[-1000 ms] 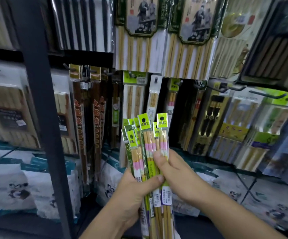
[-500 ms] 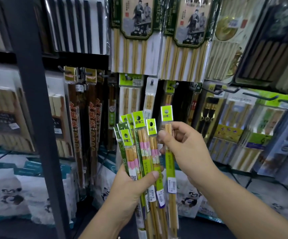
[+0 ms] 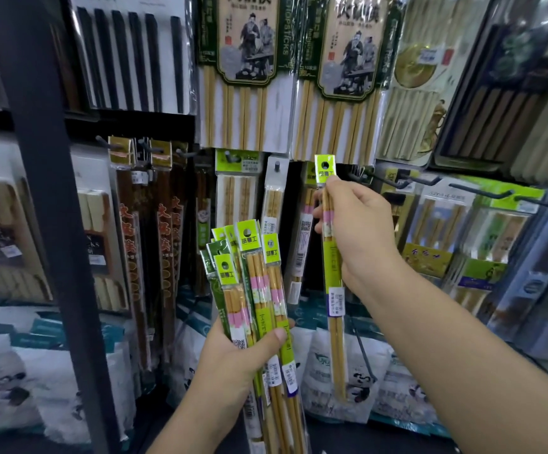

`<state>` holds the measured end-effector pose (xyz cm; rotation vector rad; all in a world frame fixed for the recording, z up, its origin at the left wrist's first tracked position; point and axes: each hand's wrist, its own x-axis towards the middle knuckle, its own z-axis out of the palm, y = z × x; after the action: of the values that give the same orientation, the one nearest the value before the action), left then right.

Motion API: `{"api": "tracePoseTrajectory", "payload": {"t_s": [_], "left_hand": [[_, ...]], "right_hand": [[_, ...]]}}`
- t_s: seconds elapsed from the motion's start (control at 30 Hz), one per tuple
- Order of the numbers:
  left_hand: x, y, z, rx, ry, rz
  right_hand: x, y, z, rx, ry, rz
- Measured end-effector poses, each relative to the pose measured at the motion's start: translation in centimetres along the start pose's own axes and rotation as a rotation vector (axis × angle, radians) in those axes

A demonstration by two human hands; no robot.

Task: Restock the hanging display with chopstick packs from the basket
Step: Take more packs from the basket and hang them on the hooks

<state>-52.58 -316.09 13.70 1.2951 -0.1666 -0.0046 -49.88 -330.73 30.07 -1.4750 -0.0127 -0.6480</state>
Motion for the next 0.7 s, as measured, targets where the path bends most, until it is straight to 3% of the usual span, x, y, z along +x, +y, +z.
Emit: {"api": "tracePoseTrajectory", "payload": {"t_s": [0.2,0.47,0.7], "left_hand": [[0.3,0.0,-0.4,0.024,-0.002,-0.002],[0.6,0.2,-0.5,0.036,-0.011,0.019],[0.5,0.2,-0.4,0.04,-0.01,0.031]], "right_hand": [[0.4,1.1,0.1,-0.043,0.032,0.014],[0.7,1.1,0.0,-0.084,0.025,-0.102],[1.7,2.1,0.4,-0.135,0.061,-0.009]]}}
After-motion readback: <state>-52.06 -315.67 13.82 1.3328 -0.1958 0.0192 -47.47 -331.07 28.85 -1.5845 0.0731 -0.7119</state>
